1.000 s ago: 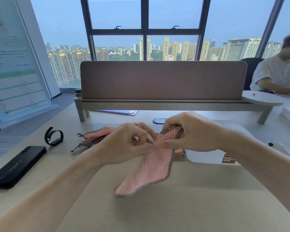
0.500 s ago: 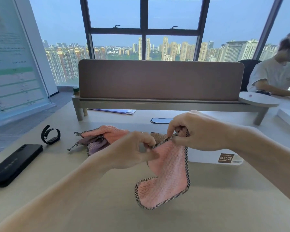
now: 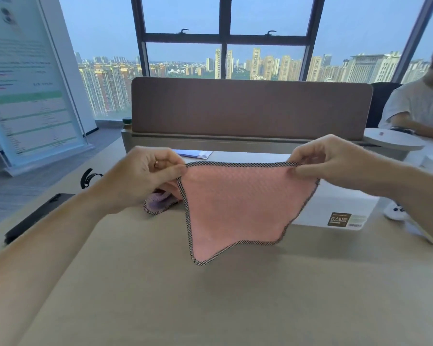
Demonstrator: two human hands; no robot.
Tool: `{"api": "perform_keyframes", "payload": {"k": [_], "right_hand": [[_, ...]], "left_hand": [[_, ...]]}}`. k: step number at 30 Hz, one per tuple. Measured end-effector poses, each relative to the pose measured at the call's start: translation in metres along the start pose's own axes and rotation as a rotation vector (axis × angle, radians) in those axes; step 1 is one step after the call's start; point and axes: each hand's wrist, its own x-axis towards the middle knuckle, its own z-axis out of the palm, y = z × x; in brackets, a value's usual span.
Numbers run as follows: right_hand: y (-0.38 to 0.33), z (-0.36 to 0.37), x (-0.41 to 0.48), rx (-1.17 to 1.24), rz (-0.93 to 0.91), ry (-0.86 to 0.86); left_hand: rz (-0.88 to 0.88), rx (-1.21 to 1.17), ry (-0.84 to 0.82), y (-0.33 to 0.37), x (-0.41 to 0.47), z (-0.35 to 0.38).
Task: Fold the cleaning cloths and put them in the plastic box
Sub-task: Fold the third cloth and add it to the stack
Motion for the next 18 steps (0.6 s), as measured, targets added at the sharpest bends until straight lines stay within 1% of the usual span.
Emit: {"api": "perform_keyframes", "payload": {"k": [3,6,8,10,14,16,18], "right_hand": [[-0.014,-0.015,-0.016,0.089,-0.024,-0.012],[-0.024,-0.027,-0.022,0.192,-0.051,0.007],[-0.024,-0.028,-0.015,0.213,-0.043,0.032],[-0.013,-0.017,-0.001,0.097,-0.009,0.036],[0.044,0.039,0.033,-0.052,0.077,0.022],[0.078,0.076,0.045,-0.184,0.097,-0.012],[0.105,0.109,0.05,-0.263,0.093,-0.035]], "left_hand": [[0.061,-0.045,0.022,0.022,-0.013,-0.011],[0.07,-0.1,0.028,0.038,-0.014,-0.025],[0.039,-0.027,0.012,0.036,-0.006,-0.029],[-0.036,0.112,0.001,0.019,0.007,-0.027],[-0.26,0.172,-0.046,-0.051,0.027,-0.01],[-0.298,0.308,-0.061,-0.09,0.03,0.006],[-0.267,0.506,-0.067,-0.126,0.028,0.024]]}}
